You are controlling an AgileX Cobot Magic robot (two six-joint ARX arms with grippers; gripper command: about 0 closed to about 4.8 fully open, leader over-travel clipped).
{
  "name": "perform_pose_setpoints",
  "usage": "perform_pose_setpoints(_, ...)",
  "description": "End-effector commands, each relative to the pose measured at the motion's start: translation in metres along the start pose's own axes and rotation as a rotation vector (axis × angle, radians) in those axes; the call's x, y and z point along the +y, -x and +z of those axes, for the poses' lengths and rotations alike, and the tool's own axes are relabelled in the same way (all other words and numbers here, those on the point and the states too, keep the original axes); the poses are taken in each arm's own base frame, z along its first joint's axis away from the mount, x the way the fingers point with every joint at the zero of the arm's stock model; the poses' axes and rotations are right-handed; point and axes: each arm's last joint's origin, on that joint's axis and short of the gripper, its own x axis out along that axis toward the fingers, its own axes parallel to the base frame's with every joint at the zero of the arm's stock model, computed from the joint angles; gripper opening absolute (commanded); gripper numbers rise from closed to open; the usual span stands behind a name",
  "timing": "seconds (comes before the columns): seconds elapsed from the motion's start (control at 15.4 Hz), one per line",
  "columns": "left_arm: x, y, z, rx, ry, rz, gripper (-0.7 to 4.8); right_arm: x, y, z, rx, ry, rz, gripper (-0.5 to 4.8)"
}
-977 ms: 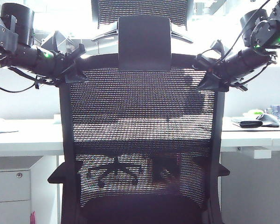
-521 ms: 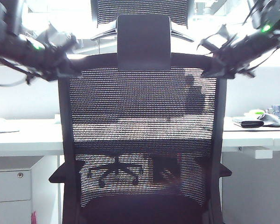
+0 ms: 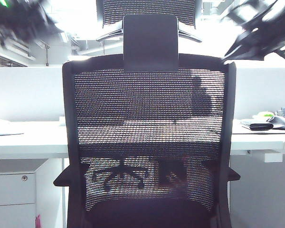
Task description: Push the black chair under the table.
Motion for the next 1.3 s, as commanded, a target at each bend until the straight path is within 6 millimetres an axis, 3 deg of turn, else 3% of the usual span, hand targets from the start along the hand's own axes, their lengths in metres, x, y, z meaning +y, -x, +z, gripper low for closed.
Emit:
perform_pose_setpoints(0.07, -0.02, 0.043, -0.002, -0.038, -0.001, 0.008, -0.06, 0.018, 0.05, -0.004, -0.095, -0.015, 0.01, -0.05)
perform_pose_setpoints(0.39, -0.049, 0.114, -0.011, -0.14, -0.032, 0.102, -0.06, 0.046, 0.138, -0.013, -0.235, 0.017, -0.043, -0.05)
perform_pose_setpoints(0.72, -0.064, 0.161, -0.029, -0.139, -0.022, 0.178, -0.06, 0.053, 0.188, -0.043, -0.294, 0.046, -0.109, -0.05)
perform_pose_setpoints(1.04, -0.076, 0.198, -0.043, -0.127, -0.021, 0.25, -0.06, 0.054, 0.219, -0.071, -0.329, 0.103, -0.14, -0.05)
perform_pose_setpoints(1.3, -0.073, 0.199, -0.049, -0.068, -0.008, 0.279, -0.06, 0.051, 0.22, -0.081, -0.277, 0.081, -0.168, -0.05)
